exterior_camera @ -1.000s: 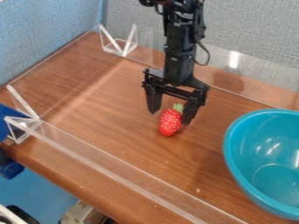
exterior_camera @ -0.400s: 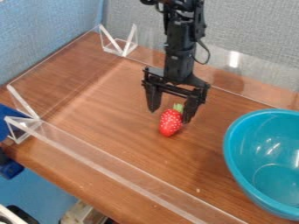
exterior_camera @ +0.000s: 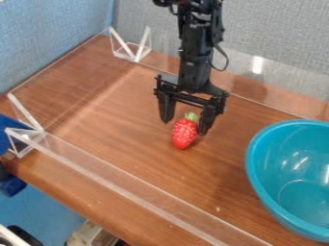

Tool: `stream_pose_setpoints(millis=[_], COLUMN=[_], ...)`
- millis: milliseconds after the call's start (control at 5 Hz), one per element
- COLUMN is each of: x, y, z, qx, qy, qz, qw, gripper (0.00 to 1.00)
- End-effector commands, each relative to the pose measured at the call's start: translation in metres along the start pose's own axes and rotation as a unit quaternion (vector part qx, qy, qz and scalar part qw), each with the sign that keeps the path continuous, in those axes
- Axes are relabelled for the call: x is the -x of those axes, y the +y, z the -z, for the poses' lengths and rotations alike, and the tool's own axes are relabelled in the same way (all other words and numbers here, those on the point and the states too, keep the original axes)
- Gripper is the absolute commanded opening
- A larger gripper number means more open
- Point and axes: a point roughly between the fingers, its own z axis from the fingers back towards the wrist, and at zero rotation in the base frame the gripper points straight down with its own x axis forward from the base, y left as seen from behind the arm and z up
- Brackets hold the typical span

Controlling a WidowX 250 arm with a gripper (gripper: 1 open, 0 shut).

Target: Put the strawberry in the blue bowl

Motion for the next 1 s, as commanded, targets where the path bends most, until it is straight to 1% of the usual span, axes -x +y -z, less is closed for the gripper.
stream_pose_setpoints(millis=[0,200,400,600,800], x=[-0.008,-0.01,-0.012,-0.012,-0.012], y=[0.004,0.006,0.006,0.007,0.009], z=[-0.015,-0.005,0.002,-0.005,-0.015], qx=[0.003,0.001,0.0,-0.001,-0.001], qy=[-0.024,-0.014,-0.006,-0.01,-0.017], qz=[-0.009,-0.012,-0.014,-0.009,-0.004], qw=[0.9997,0.9998,0.9999,0.9999,0.9998], gripper=[1.0,1.0,0.0,0.0,0.0])
